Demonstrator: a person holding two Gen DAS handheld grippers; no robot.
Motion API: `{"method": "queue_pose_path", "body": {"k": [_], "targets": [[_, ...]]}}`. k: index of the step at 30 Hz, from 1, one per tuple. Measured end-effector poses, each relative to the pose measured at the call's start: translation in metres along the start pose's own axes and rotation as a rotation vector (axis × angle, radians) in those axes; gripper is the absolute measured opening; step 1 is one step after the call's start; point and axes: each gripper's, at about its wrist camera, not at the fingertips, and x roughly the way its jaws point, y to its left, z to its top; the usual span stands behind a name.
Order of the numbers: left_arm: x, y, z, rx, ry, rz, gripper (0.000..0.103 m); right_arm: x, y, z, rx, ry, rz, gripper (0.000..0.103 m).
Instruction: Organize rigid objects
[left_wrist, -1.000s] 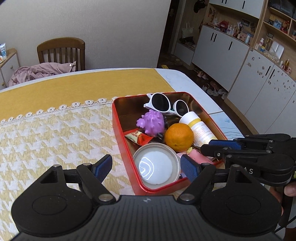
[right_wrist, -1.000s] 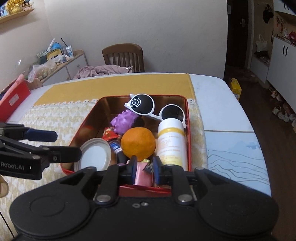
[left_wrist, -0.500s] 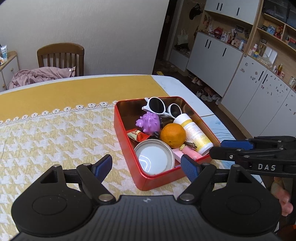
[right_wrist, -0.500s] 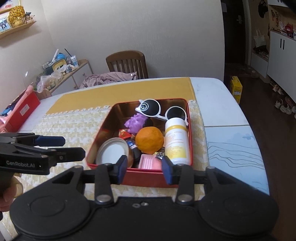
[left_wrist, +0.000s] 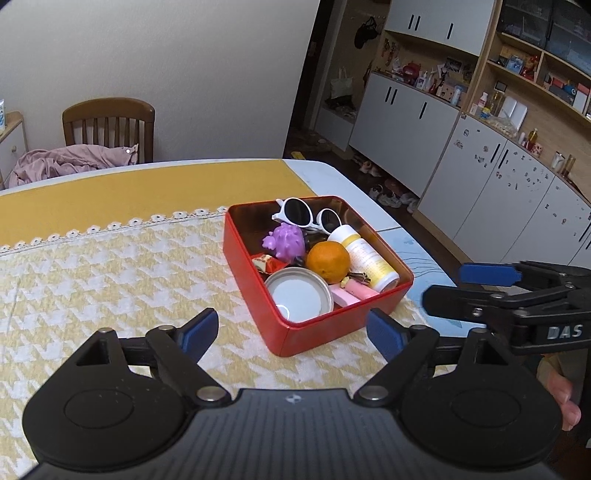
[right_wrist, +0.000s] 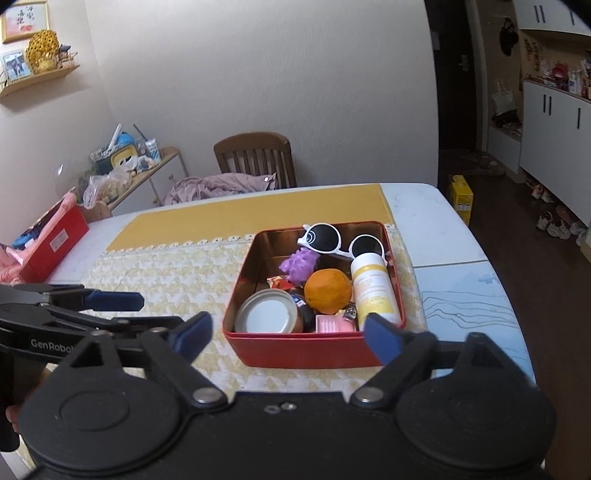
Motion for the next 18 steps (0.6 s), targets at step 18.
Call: {"method": "queue_pose_path", "body": {"k": [18], "targets": [[-0.053, 0.011, -0.015, 0.091, -0.067, 0.051, 0.099, -0.031, 0.036, -0.022, 0.109, -0.065, -0.118, 0.103]]}}
